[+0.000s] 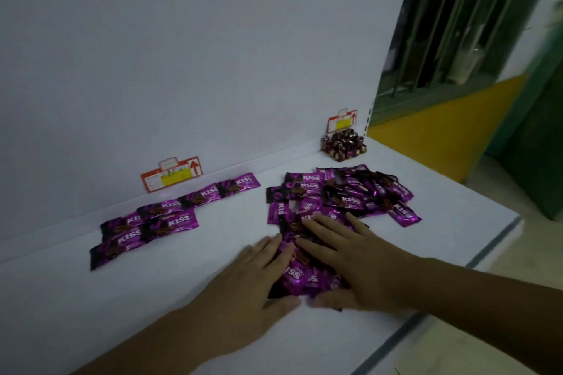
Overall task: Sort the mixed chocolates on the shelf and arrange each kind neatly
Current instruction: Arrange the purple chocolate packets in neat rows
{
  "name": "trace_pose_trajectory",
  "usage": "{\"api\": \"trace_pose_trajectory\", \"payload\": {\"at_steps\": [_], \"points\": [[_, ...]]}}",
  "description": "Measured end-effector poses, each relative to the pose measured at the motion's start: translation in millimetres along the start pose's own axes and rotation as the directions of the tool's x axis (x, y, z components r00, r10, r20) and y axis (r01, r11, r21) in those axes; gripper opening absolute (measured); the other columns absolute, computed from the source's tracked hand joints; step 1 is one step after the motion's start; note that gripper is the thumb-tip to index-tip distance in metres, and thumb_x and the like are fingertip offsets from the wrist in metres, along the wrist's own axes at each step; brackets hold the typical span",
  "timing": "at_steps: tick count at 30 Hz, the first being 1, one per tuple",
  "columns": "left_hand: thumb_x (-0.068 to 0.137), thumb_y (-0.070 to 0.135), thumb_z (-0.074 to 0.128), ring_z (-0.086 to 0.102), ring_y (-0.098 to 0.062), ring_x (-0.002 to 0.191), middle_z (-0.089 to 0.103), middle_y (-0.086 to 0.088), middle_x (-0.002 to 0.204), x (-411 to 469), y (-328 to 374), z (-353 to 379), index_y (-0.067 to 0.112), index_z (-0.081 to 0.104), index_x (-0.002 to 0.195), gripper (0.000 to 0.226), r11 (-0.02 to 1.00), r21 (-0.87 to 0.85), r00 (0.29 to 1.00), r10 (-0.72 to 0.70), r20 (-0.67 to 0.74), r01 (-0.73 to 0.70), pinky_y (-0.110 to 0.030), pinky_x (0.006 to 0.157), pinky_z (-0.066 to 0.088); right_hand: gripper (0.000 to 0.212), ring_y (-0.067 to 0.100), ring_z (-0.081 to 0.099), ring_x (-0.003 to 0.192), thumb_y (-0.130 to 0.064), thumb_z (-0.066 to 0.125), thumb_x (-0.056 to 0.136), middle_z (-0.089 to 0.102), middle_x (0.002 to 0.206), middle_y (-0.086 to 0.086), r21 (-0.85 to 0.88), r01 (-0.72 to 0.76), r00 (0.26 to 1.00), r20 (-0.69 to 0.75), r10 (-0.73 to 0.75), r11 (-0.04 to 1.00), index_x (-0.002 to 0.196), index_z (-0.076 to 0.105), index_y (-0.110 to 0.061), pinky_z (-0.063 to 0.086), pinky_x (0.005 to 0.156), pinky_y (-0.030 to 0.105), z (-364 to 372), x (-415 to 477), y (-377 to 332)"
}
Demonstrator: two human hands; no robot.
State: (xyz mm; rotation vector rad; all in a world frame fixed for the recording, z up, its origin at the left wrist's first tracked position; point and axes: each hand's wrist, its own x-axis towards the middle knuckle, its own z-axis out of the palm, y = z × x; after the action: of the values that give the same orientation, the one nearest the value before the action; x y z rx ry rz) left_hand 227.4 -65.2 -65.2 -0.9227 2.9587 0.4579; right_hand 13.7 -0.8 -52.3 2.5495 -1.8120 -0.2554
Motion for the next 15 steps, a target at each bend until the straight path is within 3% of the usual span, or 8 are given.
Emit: {"api": "trace_pose_trajectory", "payload": {"at_steps": [5, 9, 12, 15], "points": [[0.075, 0.078, 0.021, 0.000, -0.009, 0.141, -0.004, 0.012, 0.156, 29, -2, -4, 0.031, -0.002, 0.147, 0.089, 0.994, 0.110, 0.999, 0.013, -0.050, -0.008, -0.029, 0.114, 0.004, 0.078, 0.019, -0.020, 0.142, -0.075, 0.020, 0.083, -0.012, 0.157, 0.001, -0.011, -0.064, 0.997, -0.041, 0.063, 0.998, 0.148, 0.002, -0.036, -0.019, 0.110, 0.050, 2, 3, 25], [0.090, 0.051, 0.046, 0.016, -0.008, 0.136, 0.019, 0.010, 0.152, 32, -10, -14, 0.033, 0.019, 0.146, 0.065, 0.999, -0.028, 0.992, 0.039, -0.123, -0.043, -0.025, 0.110, 0.017, 0.079, 0.017, -0.018, 0.143, -0.078, 0.030, 0.080, -0.006, 0.158, 0.001, 0.029, -0.094, 0.990, -0.105, 0.097, 0.995, 0.147, 0.018, -0.038, -0.015, 0.112, 0.050, -1, 2, 29], [0.092, 0.041, 0.050, 0.032, -0.004, 0.127, 0.041, 0.012, 0.140, 25, -17, -11, 0.032, 0.041, 0.137, 0.047, 0.989, -0.099, 0.965, 0.086, -0.249, -0.114, -0.012, 0.100, 0.021, 0.062, 0.014, 0.007, 0.144, -0.069, 0.043, 0.081, 0.025, 0.154, 0.000, 0.088, -0.014, 0.964, -0.263, 0.037, 0.996, 0.133, 0.048, -0.036, -0.003, 0.114, 0.048, -4, 1, 20], [0.086, 0.050, 0.038, 0.051, -0.002, 0.109, 0.061, 0.013, 0.118, 22, -21, -7, 0.030, 0.058, 0.123, 0.047, 0.965, -0.222, 0.950, 0.071, -0.303, -0.143, -0.008, 0.088, 0.034, 0.044, 0.015, 0.041, 0.128, -0.057, 0.056, 0.080, 0.051, 0.133, 0.000, 0.085, 0.080, 0.924, -0.380, -0.041, 0.993, 0.114, 0.064, -0.029, 0.024, 0.111, 0.044, -3, 4, 8]]}}
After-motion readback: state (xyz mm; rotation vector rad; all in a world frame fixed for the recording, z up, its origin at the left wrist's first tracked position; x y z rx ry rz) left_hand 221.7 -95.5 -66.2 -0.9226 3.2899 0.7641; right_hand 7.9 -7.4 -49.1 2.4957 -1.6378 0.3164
